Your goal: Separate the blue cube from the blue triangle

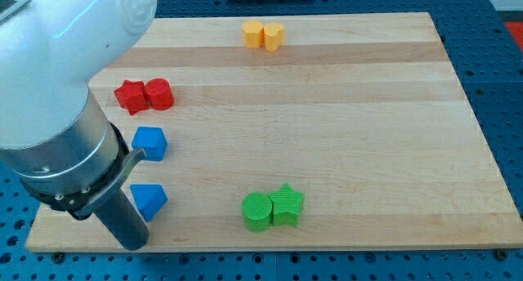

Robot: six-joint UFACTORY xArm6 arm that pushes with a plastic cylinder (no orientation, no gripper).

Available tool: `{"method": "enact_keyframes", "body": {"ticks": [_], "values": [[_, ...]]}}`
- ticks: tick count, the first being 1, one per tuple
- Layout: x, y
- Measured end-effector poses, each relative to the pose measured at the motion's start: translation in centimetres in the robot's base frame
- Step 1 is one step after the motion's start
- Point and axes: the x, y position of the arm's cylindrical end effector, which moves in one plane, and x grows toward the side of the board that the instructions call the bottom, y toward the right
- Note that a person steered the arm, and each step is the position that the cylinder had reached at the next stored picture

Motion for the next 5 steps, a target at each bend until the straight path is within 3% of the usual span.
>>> {"method": "enact_keyframes", "body": {"ticks": [1, 3, 5], "values": [[-2.4, 0.0], [-11.7, 0.8], [-7.9, 0.4]]}}
